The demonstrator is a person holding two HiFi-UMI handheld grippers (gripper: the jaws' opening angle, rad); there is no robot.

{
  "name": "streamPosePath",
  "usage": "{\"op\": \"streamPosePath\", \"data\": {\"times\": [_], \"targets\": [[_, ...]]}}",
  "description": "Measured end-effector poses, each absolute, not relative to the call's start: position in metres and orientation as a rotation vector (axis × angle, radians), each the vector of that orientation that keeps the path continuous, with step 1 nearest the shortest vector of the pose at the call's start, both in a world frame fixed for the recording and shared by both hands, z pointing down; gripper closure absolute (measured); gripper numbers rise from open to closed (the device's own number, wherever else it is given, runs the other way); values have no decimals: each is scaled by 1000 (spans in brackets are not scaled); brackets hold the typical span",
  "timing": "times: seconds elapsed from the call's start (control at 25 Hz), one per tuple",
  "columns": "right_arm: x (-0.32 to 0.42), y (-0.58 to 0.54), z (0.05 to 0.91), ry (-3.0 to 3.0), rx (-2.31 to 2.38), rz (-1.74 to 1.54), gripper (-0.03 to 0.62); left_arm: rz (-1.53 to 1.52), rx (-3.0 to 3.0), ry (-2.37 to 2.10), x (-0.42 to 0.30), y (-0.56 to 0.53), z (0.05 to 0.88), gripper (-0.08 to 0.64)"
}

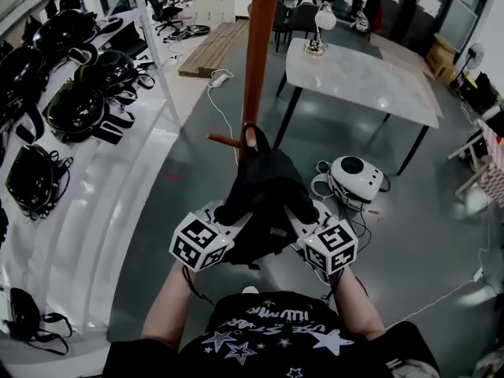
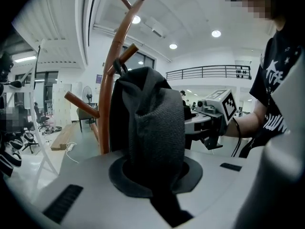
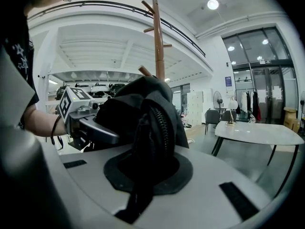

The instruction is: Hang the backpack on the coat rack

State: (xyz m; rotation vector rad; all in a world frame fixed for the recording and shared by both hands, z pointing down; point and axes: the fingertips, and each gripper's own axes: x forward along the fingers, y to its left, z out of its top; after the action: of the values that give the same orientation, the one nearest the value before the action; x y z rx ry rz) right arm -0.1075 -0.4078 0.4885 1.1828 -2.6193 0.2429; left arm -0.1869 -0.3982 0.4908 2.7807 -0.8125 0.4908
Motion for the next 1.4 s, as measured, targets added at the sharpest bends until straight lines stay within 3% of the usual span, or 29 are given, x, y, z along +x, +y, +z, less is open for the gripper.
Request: {"op": "streamPosePath", "data": {"times": [0.4,0.84,1.08,1.4], "targets": [[-119,-431,517,-2599,1174,290,566,548,2759,-874,-200,-427,516,489],[-117,-445,534,-2586,1189,325,527,602,2746,-1118,-212,-447,536,380],[-99,-439,534,-2588,1218,341,384,577,2641,-1209,-222,-444,541,259],[-69,-412,530,-2610,1240,365,357,548,2547,-1435,-236,-426,532,235]]}}
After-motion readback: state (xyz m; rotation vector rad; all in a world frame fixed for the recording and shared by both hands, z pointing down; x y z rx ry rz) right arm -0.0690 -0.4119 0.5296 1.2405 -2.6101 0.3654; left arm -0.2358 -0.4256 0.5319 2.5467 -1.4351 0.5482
